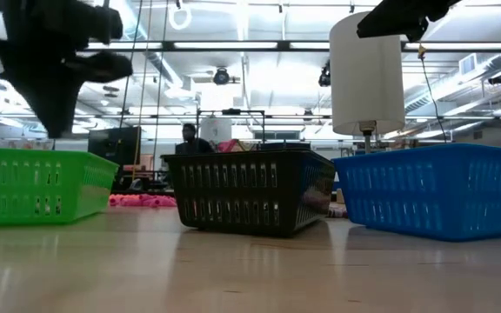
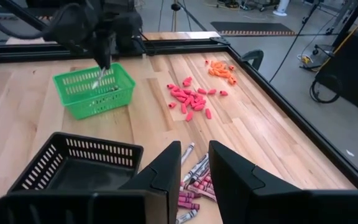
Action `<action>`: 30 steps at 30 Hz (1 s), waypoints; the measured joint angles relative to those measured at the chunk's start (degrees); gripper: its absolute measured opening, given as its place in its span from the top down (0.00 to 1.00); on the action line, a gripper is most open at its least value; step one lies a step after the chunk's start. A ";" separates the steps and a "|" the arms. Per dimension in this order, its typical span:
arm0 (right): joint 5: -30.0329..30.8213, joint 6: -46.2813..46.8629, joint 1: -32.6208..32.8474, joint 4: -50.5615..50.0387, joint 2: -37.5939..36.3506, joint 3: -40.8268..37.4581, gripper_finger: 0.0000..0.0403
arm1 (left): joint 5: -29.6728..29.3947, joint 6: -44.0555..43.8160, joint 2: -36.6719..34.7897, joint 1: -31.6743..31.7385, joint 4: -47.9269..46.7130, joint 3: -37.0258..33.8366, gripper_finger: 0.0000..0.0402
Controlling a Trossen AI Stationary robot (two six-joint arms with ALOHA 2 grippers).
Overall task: Sort crayons
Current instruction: Put the white crayon into the green bin
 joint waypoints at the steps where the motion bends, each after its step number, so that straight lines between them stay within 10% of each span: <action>1: 0.00 -0.04 0.00 0.00 0.02 0.00 0.77 | -0.04 -0.02 0.00 -0.33 0.79 -1.06 0.97; 16: 0.02 -1.18 -0.04 1.88 0.02 0.00 0.77 | 3.21 9.92 1.77 -1.32 11.91 -8.96 0.95; 30: 0.02 -1.26 -0.04 2.00 0.02 0.00 0.77 | -2.22 7.55 1.75 -1.21 8.61 -5.49 0.63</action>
